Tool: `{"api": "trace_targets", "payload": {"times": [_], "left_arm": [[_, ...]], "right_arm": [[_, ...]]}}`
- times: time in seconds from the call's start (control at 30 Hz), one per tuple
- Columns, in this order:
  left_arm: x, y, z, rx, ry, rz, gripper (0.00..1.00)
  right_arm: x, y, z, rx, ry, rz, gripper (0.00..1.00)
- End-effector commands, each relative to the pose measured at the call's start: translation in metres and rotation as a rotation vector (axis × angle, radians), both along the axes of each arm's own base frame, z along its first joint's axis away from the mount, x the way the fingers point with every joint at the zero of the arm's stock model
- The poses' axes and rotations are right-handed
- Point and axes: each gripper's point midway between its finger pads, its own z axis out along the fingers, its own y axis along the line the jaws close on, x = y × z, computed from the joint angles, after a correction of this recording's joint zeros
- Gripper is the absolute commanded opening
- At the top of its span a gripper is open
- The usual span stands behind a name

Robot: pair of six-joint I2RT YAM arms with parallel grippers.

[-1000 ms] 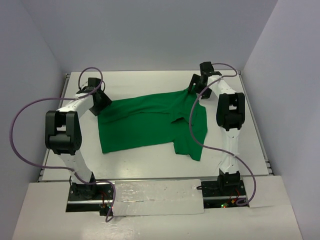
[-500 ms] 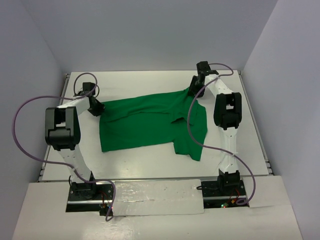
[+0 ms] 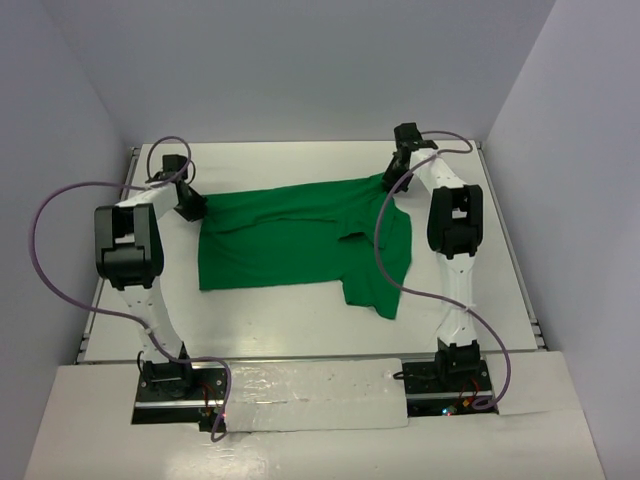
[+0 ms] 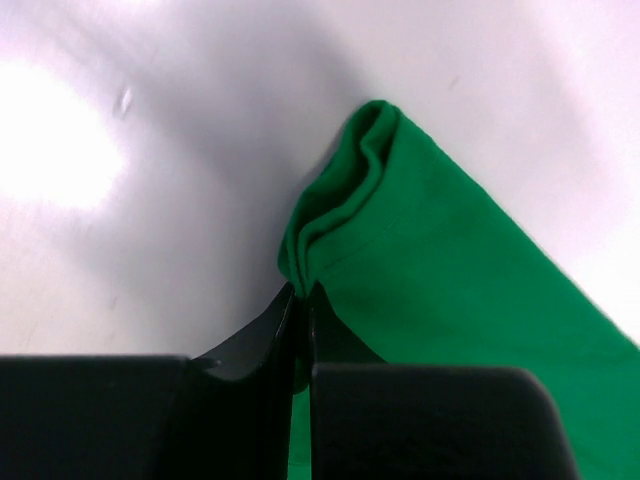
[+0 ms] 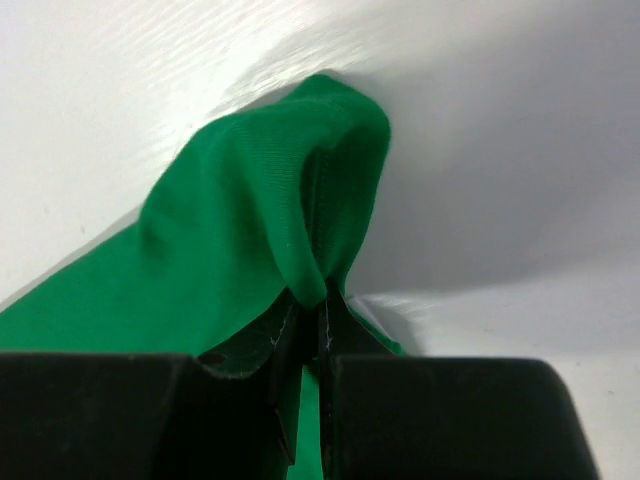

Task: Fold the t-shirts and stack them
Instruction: Fold the flattened tshirt in 1/3 of the way

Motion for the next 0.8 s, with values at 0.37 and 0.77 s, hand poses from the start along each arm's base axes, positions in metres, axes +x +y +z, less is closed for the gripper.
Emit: {"api": "trace_targets", "payload": {"times": [0.37,0.77], "left_arm": [[0.067,0.012,0.009,-0.055,-0.036,-0.013,0.11],[0.041,0.050,0.138,0.135,-0.198,0.094,0.97]], "right_arm": [[0.035,-0.028,0.015,-0.048,-0.071,-0.126,0.26],[-0.001,-0.052,0.182,-0.102,-0.376,-0.171,1.00]]}}
